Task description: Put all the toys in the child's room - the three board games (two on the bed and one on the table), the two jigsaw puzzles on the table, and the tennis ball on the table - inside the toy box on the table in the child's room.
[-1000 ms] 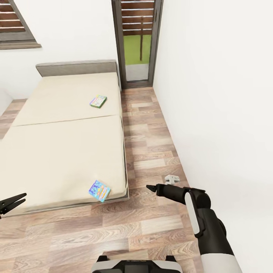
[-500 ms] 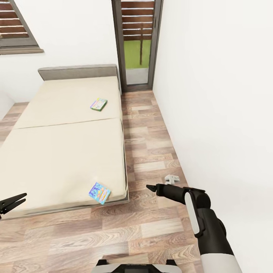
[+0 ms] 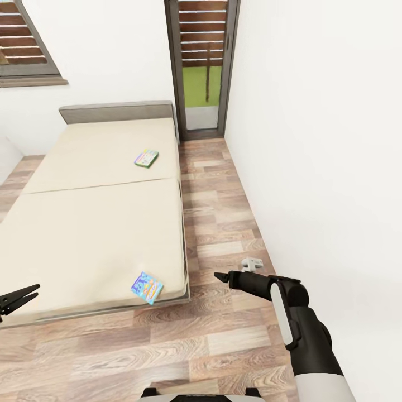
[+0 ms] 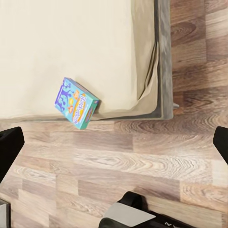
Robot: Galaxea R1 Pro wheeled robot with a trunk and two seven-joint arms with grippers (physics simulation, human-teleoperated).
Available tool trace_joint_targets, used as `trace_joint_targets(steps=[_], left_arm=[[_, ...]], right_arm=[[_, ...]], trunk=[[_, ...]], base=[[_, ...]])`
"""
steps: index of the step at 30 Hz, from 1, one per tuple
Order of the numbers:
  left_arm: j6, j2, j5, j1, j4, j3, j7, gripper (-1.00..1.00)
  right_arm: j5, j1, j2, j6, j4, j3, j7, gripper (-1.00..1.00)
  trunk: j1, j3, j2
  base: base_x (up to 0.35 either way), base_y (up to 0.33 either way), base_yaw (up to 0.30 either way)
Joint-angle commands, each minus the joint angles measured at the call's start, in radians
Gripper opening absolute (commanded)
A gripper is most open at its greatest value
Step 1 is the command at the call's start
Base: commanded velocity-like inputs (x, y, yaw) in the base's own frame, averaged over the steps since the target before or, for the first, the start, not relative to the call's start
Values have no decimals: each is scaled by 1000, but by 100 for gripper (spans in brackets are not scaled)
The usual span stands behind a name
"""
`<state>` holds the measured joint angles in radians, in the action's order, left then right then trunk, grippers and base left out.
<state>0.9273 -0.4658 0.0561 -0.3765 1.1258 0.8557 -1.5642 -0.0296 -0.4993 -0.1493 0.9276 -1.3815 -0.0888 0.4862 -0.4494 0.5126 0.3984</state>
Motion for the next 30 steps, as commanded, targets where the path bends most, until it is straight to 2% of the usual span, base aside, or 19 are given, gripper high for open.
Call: trace_joint_targets(steps=[1, 30], left_arm=[[10, 1, 6, -1, 1, 0, -7, 100], [10, 4, 7, -1, 3, -4, -7, 100]], right_arm=[[-3, -1, -1, 7, -1, -2, 2, 100], [-2, -1, -1, 5, -1, 18, 0, 100]], trunk=[[-1, 0, 2], [-1, -48, 2]], base=[[0, 0, 0], [0, 0, 0]])
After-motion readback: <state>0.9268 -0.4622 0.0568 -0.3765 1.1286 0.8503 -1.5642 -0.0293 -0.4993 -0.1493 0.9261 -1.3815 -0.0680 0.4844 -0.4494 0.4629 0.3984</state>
